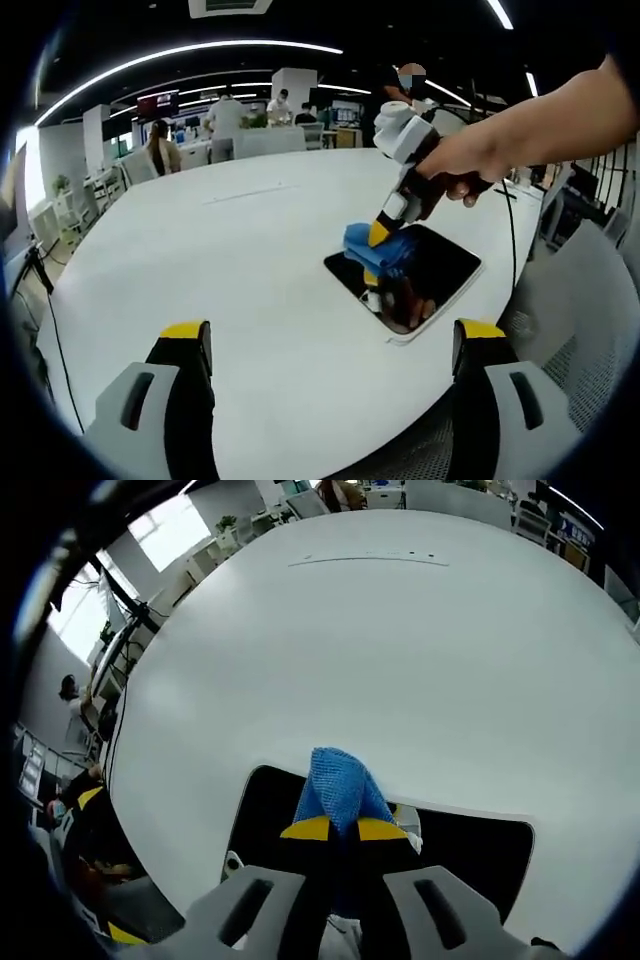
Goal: Wipe the mirror surface with the cleaning cloth until all visible marks leave the cleaned area.
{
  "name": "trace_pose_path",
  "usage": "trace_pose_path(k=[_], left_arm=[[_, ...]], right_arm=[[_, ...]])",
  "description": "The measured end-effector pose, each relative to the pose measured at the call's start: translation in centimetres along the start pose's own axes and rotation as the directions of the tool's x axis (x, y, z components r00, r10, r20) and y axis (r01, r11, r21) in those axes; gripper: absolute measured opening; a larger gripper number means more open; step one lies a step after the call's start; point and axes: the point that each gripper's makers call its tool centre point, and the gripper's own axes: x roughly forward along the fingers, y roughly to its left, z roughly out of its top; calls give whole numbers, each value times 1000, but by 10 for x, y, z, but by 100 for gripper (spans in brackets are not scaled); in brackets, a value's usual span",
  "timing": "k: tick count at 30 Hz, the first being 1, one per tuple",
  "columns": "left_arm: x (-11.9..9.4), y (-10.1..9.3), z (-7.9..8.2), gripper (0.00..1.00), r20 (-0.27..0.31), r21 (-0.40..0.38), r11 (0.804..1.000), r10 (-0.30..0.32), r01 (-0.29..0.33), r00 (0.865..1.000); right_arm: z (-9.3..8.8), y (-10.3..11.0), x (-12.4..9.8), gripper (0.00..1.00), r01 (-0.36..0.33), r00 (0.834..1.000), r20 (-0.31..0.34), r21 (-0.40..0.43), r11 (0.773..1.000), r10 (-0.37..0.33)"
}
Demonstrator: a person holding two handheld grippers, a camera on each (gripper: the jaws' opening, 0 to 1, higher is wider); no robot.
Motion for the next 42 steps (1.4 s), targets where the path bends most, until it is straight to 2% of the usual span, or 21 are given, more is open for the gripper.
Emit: trace_pose_path(k=[5,19,24,32,42], left_arm=[[0,-1,1,99,9,8,1000,-3,3,1000],[0,-1,0,99,-2,8,1000,-8,8,1000],[-1,-2,0,99,-2,5,1000,-7,7,1000],[-1,-3,1,99,-7,11,1000,-4,4,1000],[-2,-5,2,99,-10,16,1000,-2,3,1000]], right_arm=[[-1,-1,6,1,8,1000,14,9,1000,-8],[-29,9,-6,1,-6,1000,4,30,1000,6],[-43,11,-9,1,-26,1000,7,74,997,26],[-64,21,-14,1,-47,999,27,100,994,45],[-86,33,-23,1,-60,998,31,90,994,58]])
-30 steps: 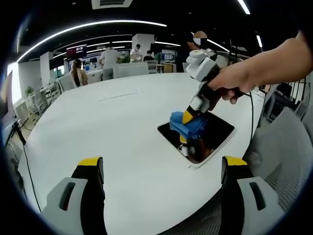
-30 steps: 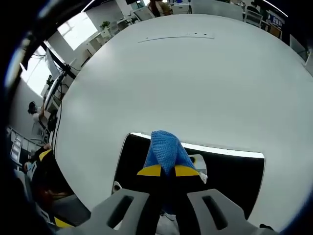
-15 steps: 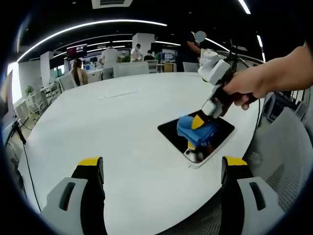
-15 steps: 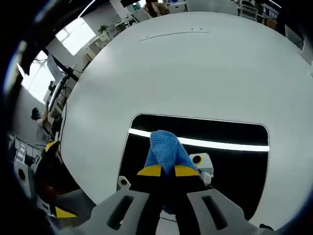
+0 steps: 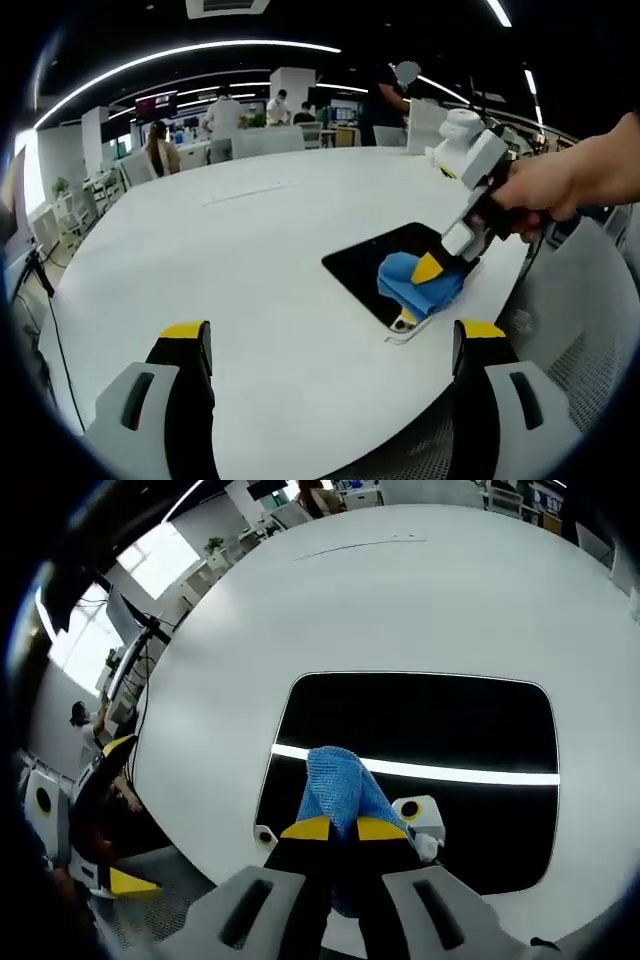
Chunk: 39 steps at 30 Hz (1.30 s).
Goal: Wipe the mirror surface with the cleaning cloth until all visible marks leave the cleaned area.
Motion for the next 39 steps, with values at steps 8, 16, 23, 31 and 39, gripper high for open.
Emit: trace_pose_path(k=[8,16,23,31,39], left_arm=[[0,1,0,99,-3,-3,1000,3,-3,1000],[-1,2,0,98,-1,-2,1000,7,-7,1000],[0,1,-1,97,-3,-2,1000,2,-2,1000],[-1,1,-1,97,-2,-8,1000,3,-3,1000],[-1,3,-1,96,-2,-14,1000,10,-10,1000]], right_arm=[[-12,4,-4,1,-18,1000,-6,3,1000,18],[-16,6,-6,1,-24,1000,-12,15,1000,24],[-21,8,-9,1,-35,999,-9,14,999,35],[-25,11,-13,1,-21,1000,-19,-10,1000,21],[-27,14,-13,1,-15,999,-40,-51,999,13]])
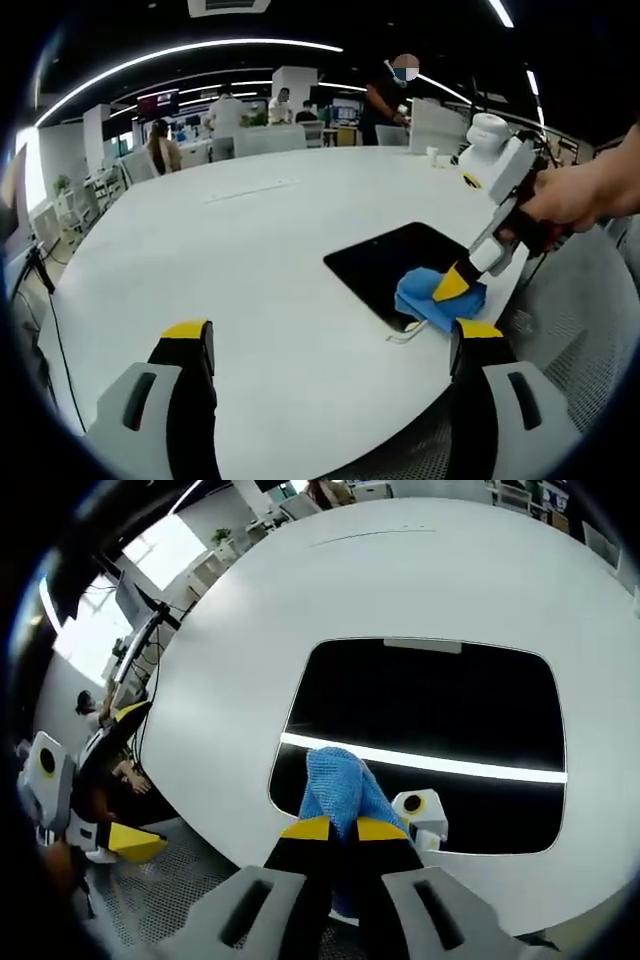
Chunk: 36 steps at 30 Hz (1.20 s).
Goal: Wipe the mirror surface with the cleaning cloth until all visible marks leave the cleaned area.
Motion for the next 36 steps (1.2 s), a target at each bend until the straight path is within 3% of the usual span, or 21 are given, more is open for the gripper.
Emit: trace_pose_path(k=[11,27,36], left_arm=[[0,-1,2,96,9,-9,1000,-1,1,1000],[-1,2,4,97,23,-5,1000,7,-7,1000],[-1,3,4,98,20,-6,1000,16,-16,1000]], right_arm=[[2,-3,0,1,-13,1000,-14,12,1000,13],[1,-38,-11,1,-14,1000,-15,35,999,14],[2,-38,-10,1,-21,1000,-2,21,1000,22]])
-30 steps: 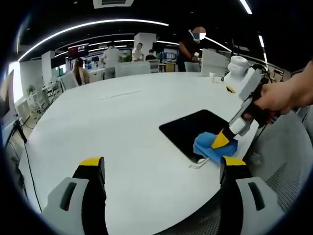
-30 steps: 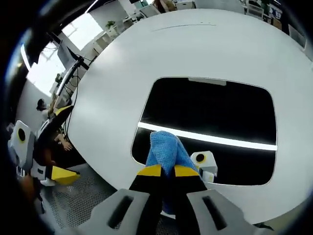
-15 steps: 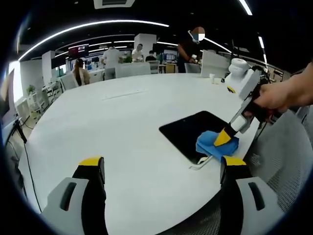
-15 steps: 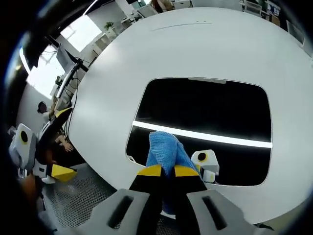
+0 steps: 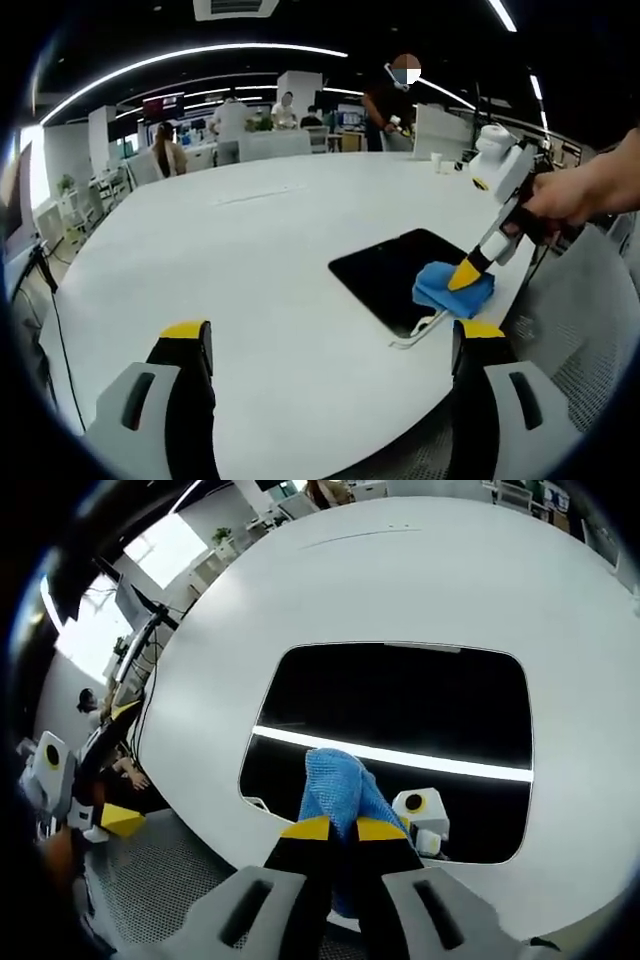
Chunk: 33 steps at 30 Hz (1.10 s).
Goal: Wipe the mirror surface with the cleaning cloth until all visible marks leave the cleaned area.
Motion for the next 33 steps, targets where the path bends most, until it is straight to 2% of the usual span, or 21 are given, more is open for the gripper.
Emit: trace_pose_path(k=[7,15,16,17,22,33], left_arm=[[1,1,-2,98,-10,4,1000,2,-2,1000],[3,-2,-5,99,-28,-9,1000,-13,13,1000],[3,-3,-6,99,-32,-8,1000,-16,16,999],[2,-3,-5,99,-32,-3,1000,-15,15,999],[2,-1,-4,99,-22,-3,1000,-7,7,1000],[2,-2,-2,99,-9,-19,1000,-10,10,1000]], right_arm=[[3,-1,5,1,-15,1000,-7,12,1000,15],[0,2,-1,1,-20,1000,-9,9,1000,20],[1,1,1,1,-22,1000,-7,6,1000,22],[2,1,2,1,-34,999,-1,-37,999,34],[2,0,3,1,-39,999,1,2,999,39],[7,-10,-2,1,-1,1000,3,-3,1000,1]])
